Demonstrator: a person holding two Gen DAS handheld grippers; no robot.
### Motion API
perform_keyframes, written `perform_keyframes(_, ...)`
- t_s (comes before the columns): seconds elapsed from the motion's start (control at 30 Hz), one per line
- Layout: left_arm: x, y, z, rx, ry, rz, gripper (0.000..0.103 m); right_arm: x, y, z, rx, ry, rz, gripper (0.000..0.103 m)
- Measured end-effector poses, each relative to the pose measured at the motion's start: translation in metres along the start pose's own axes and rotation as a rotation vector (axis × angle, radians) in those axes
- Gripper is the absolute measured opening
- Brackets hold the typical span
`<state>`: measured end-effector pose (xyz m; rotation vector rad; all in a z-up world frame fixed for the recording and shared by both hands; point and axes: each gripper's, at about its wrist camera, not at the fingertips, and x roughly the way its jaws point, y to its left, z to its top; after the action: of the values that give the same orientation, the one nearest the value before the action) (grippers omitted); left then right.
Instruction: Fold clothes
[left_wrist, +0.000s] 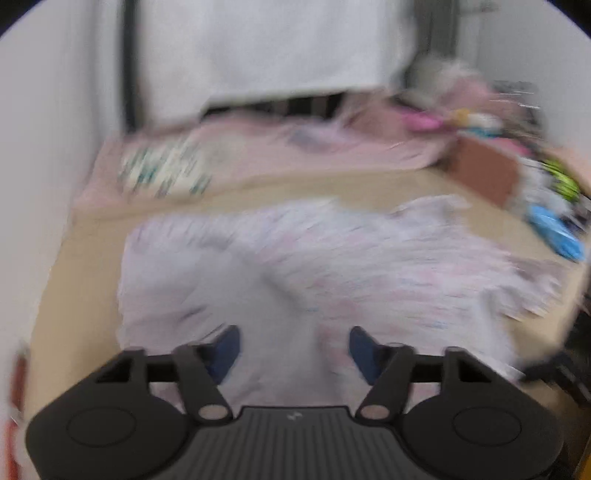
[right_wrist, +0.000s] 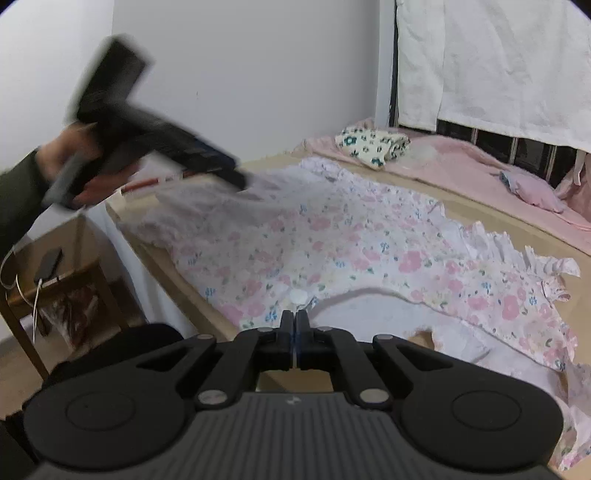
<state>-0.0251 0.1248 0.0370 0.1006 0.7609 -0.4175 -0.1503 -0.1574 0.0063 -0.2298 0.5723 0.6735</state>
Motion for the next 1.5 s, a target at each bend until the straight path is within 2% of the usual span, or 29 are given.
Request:
perform_keyframes(0.03,0.017,0.009,0.005,-0.045,0.057,0.031,0.025,0.000,-0.001,-0.002,0.005,0.003,-0.008,0.001)
perform_keyframes(0.07,0.025,0.012,0.005,-0.040,0.065,0.060,0.016,-0.001,-0.002,-0.003,0.021,0.003,-0.013,0.001)
perform_keyframes(0.17,0.035,0.017,0.002,0.000,0.045,0.121,0.022,-0.004,-0.004,-0.009,0.055,0.001,-0.026,0.001)
perform_keyframes(0.2,0.035,0.015,-0.002,0.029,0.019,0.154,0.027,-0.002,-0.003,-0.011,0.058,0.010,-0.023,0.001)
perform_keyframes(0.23,0.035,0.014,-0.005,0.059,-0.009,0.188,0.033,-0.001,-0.003,-0.012,0.061,0.018,-0.020,0.001)
perform_keyframes(0.27,0.036,0.014,-0.008,0.077,-0.029,0.227,0.046,0.000,-0.003,-0.014,0.064,0.026,-0.017,0.001)
perform_keyframes(0.3,0.036,0.020,-0.006,0.044,-0.019,0.225,0.054,0.001,-0.003,-0.014,0.069,0.031,-0.012,0.000)
perform_keyframes(0.37,0.036,0.031,-0.002,-0.029,0.004,0.217,0.054,0.001,-0.006,-0.014,0.082,0.028,-0.004,0.001)
perform_keyframes(0.43,0.035,0.032,0.000,-0.034,0.028,0.223,0.053,-0.002,-0.008,-0.011,0.097,0.009,-0.005,0.001)
perform_keyframes(0.53,0.017,0.012,-0.003,0.029,0.029,0.197,0.051,-0.009,-0.010,-0.012,0.101,-0.034,0.014,0.010)
perform_keyframes(0.57,0.008,0.006,-0.008,0.057,0.022,0.147,0.052,-0.010,-0.009,-0.012,0.082,-0.042,0.007,0.023)
perform_keyframes(0.6,-0.005,0.000,-0.014,0.090,0.011,0.079,0.052,-0.010,-0.006,-0.013,0.054,-0.043,0.004,0.040)
perform_keyframes(0.63,-0.018,-0.005,-0.021,0.123,0.000,0.010,0.053,-0.009,-0.003,-0.014,0.020,-0.043,0.007,0.044)
perform_keyframes(0.7,-0.045,-0.014,-0.040,0.207,-0.040,-0.113,0.056,-0.008,0.003,-0.017,-0.040,-0.041,0.016,0.045)
perform_keyframes(0.8,-0.075,-0.030,-0.079,0.375,-0.078,-0.199,0.067,-0.003,0.008,-0.020,-0.083,-0.035,0.033,0.044)
perform_keyframes(0.83,-0.079,-0.035,-0.093,0.421,-0.065,-0.202,0.068,-0.002,0.007,-0.021,-0.088,-0.032,0.031,0.044)
perform_keyframes(0.93,-0.078,-0.038,-0.117,0.465,0.006,-0.133,0.068,0.004,0.001,-0.022,-0.073,-0.014,0.034,0.039)
perform_keyframes(0.97,-0.076,-0.037,-0.121,0.466,0.011,-0.107,0.066,0.005,-0.002,-0.023,-0.068,-0.011,0.037,0.036)
perform_keyframes(1.03,-0.074,-0.029,-0.123,0.451,0.003,-0.084,0.053,0.005,-0.005,-0.023,-0.059,-0.012,0.047,0.032)
perform_keyframes(1.1,-0.073,-0.020,-0.122,0.425,0.001,-0.086,0.034,0.005,-0.009,-0.021,-0.048,-0.007,0.072,0.008)
perform_keyframes(1.13,-0.073,-0.014,-0.119,0.406,0.004,-0.099,0.030,0.005,-0.009,-0.020,-0.048,-0.004,0.079,0.007)
perform_keyframes(1.23,-0.078,-0.001,-0.113,0.351,0.013,-0.136,0.008,0.006,-0.009,-0.019,-0.057,0.000,0.079,0.004)
perform_keyframes(1.27,-0.078,-0.001,-0.111,0.356,0.021,-0.136,0.003,0.006,-0.009,-0.019,-0.052,-0.002,0.085,0.003)
perform_keyframes(1.37,-0.082,-0.003,-0.105,0.386,0.042,-0.162,0.002,0.002,-0.011,-0.016,-0.030,-0.010,0.120,0.002)
perform_keyframes(1.5,-0.105,0.005,-0.079,0.428,-0.011,-0.185,0.001,-0.017,-0.016,-0.001,-0.031,-0.060,0.158,0.002)
